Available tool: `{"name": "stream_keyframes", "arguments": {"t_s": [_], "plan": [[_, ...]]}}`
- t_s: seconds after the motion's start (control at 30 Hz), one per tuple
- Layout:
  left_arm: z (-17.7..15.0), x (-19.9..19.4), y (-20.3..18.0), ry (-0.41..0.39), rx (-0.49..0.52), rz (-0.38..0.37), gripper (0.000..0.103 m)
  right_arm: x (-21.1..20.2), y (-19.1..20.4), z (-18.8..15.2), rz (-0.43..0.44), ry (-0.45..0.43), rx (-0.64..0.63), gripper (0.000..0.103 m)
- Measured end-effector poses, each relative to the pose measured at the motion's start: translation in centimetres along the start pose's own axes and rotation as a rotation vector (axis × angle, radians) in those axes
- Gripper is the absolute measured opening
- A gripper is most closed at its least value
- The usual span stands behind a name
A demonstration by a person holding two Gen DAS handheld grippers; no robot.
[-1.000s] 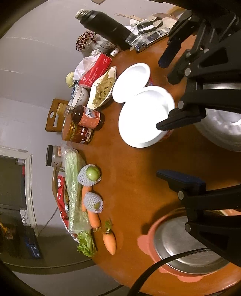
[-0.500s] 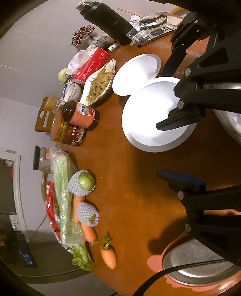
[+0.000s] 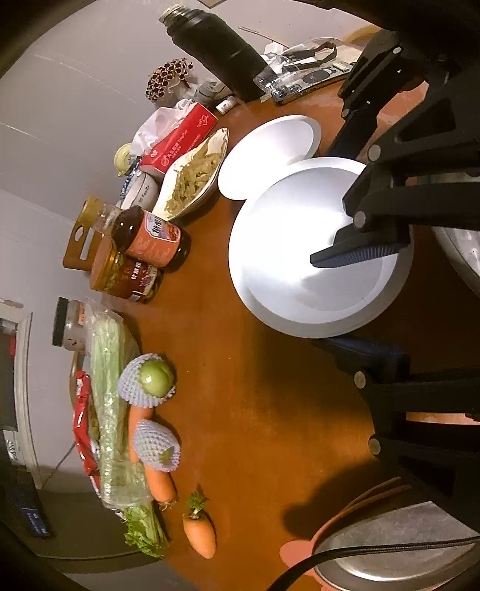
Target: Organize plates and bowls
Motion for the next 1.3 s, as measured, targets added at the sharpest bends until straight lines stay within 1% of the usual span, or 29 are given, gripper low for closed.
{"name": "stream_keyframes", "arguments": {"t_s": [0.33,0.7,1.3], "plan": [[0.2,-3.0,-0.3,-0.062,-0.001,0.002,0.036,-2.2,1.3,0.6,0.003,-0.054,-0.033,0.037],[-1.1,-6.8,-1.4,-0.112,0.022,0.004,0.036,-5.7,2.5,0.1,0.011,-0.106,-0.055,0.037],[-5.0,-11.1,-3.8,-0.133,0.054,0.006,0.036,-10.6,3.0,-3.2,0.019,-0.144,-0.056,0.037]]}}
Point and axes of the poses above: each gripper's, at about its wrist camera, not at the fingertips, and x roughly the way its jaws point, y to its left, z to its top, the point moved 9 cm from there along x, roughly the way its jaws point, and after that the axes turned 2 degrees about -y, right-handed, at the moved point
